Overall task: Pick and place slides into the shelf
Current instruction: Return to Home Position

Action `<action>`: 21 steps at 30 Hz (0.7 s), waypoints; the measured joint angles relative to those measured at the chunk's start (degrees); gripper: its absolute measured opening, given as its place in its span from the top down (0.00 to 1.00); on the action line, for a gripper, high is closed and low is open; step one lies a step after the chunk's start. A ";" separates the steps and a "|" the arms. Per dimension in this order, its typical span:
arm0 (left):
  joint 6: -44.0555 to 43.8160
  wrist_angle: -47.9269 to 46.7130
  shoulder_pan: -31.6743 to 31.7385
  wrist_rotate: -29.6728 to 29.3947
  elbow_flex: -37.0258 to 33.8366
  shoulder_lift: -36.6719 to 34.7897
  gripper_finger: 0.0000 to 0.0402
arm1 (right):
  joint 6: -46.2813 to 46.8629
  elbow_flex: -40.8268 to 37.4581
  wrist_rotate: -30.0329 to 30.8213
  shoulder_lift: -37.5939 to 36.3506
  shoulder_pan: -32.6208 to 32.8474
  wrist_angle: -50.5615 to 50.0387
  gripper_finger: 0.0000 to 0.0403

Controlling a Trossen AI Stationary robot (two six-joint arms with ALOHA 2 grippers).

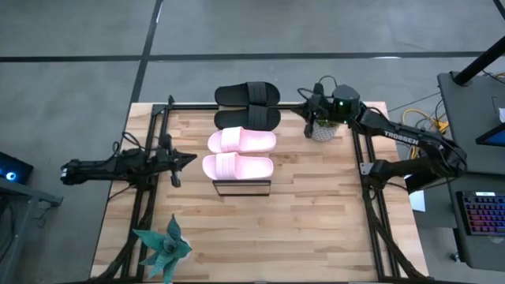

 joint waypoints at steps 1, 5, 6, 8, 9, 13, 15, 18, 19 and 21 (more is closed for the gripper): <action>0.08 -0.57 0.02 0.11 -0.23 -0.68 1.00 | 0.80 -0.97 -0.71 -0.41 0.67 0.58 0.98; 2.22 1.49 0.02 0.11 -0.36 -0.58 1.00 | 3.89 -6.00 -0.87 -3.25 5.08 4.29 0.98; 2.79 1.79 0.02 0.13 -0.35 -0.55 1.00 | 4.49 -7.34 -0.82 -4.15 6.44 5.68 0.98; 2.99 1.79 0.02 0.12 -0.35 -0.56 1.00 | 5.62 -10.35 -0.34 -6.13 9.18 8.61 0.98; 2.99 1.74 0.02 0.13 -0.35 -0.56 1.00 | 5.88 -11.81 0.53 -7.24 10.70 9.53 0.98; 3.05 1.88 0.02 0.13 -0.35 -0.56 1.00 | 5.42 -17.34 7.49 -13.19 15.45 10.28 0.98; 3.44 1.85 0.02 0.11 -0.32 -0.56 1.00 | 6.00 -20.48 8.14 -16.91 16.63 10.34 0.98; 3.75 2.13 0.02 0.11 -0.24 -0.56 1.00 | 10.30 -25.28 7.19 -22.96 18.60 10.56 0.98; 4.22 2.37 0.02 0.12 -0.24 -0.53 1.00 | 12.07 -26.96 6.90 -24.82 19.40 10.88 0.98; 4.55 3.01 0.02 0.13 -0.23 -0.55 1.00 | 14.39 -29.97 6.93 -28.27 21.40 11.70 0.98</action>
